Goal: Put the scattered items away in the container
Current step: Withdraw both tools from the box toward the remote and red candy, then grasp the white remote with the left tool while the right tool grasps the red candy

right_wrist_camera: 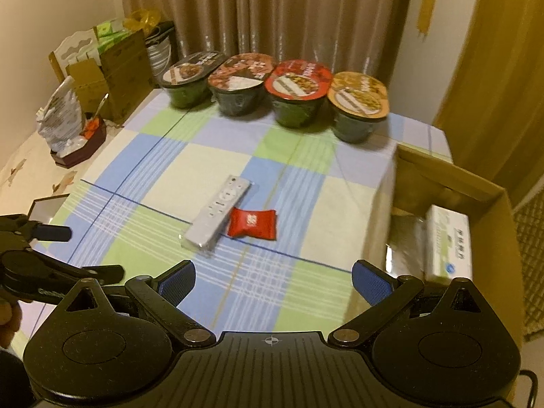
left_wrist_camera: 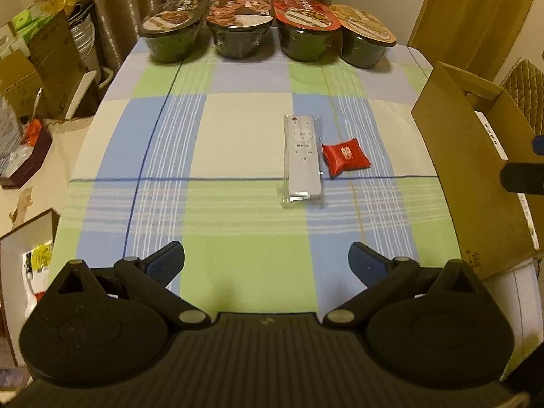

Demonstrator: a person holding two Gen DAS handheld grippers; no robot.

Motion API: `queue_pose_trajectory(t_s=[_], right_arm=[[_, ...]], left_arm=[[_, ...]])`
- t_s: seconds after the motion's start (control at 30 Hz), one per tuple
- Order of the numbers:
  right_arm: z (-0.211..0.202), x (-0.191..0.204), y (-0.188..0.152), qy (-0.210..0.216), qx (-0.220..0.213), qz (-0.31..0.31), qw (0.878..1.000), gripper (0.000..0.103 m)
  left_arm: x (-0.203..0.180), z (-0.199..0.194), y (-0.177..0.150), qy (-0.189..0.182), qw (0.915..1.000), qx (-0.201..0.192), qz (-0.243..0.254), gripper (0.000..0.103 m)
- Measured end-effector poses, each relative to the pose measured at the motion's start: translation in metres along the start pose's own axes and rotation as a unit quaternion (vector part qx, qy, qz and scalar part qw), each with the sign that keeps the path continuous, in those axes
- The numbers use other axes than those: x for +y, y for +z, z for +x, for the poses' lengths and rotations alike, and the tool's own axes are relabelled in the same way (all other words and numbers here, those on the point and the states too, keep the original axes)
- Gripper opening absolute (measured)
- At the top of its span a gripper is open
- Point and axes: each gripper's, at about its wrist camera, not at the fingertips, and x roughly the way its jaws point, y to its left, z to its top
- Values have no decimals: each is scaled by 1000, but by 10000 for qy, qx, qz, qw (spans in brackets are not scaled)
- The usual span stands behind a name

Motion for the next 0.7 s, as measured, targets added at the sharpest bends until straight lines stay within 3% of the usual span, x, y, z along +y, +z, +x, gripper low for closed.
queue_pose_trajectory(t_s=[0.4,0.7], right_arm=[[82,-11,15,29,284,71,9996,103],[118,-24,21,-10,350,151,9993,102]], left_arm=[[1,76,30,-345,9989,-19,313,92],[-10,121,45,-658,9954,63,689,72]])
